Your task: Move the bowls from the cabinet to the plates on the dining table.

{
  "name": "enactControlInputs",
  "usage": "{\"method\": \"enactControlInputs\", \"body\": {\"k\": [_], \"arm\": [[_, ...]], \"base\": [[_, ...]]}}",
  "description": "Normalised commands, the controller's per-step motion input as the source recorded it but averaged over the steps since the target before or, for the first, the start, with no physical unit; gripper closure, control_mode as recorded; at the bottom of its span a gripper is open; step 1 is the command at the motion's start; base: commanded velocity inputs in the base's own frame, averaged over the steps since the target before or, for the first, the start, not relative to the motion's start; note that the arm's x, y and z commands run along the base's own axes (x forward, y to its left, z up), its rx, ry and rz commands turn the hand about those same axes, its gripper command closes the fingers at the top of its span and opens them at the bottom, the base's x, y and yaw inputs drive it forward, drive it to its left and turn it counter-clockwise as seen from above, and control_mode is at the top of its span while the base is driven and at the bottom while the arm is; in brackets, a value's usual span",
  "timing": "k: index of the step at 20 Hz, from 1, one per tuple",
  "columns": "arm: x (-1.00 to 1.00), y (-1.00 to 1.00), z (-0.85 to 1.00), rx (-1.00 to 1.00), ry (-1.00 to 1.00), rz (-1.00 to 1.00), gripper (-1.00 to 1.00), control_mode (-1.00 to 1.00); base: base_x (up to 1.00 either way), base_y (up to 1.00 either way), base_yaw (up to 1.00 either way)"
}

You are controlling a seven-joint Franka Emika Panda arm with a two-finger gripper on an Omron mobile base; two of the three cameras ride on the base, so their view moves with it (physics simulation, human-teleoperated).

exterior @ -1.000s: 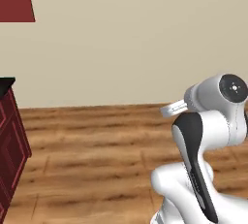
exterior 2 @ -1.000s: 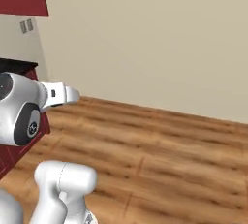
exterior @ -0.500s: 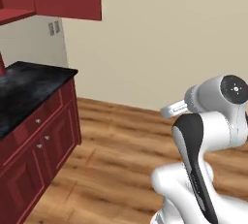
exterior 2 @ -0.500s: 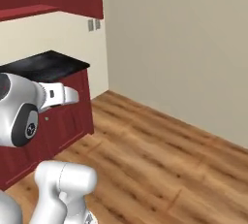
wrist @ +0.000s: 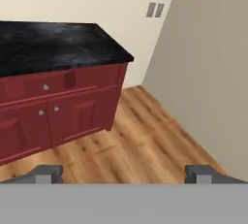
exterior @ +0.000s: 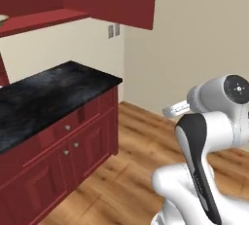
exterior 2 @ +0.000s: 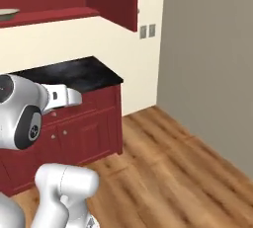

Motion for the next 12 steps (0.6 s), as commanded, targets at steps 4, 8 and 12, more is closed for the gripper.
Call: {"method": "enactControlInputs", "body": {"k": [4, 8, 12], "arm": [[0.0, 0.0, 0.0, 0.0, 0.0, 0.0, -1.0, 1.0], [0.0, 0.0, 0.0, 0.0, 0.0, 0.0, -1.0, 1.0], [0.0, 0.0, 0.0, 0.0, 0.0, 0.0, -1.0, 1.0]], "base": [[0.92, 0.0, 0.63], [0.89, -0.15, 0.67], [0.88, -0.38, 0.58]]}}
